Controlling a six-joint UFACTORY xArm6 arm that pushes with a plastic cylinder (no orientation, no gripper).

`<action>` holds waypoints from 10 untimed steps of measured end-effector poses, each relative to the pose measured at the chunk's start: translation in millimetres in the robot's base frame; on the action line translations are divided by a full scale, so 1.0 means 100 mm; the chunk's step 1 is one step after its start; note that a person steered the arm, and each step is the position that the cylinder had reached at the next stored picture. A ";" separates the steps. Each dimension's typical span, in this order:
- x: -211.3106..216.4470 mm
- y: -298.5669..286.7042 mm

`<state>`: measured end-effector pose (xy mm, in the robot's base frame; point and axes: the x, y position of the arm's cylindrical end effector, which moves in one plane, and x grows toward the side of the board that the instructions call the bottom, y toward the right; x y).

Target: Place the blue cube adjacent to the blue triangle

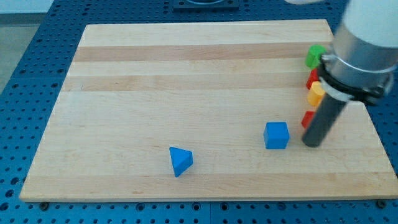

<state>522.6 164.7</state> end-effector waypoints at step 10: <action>-0.01 -1.50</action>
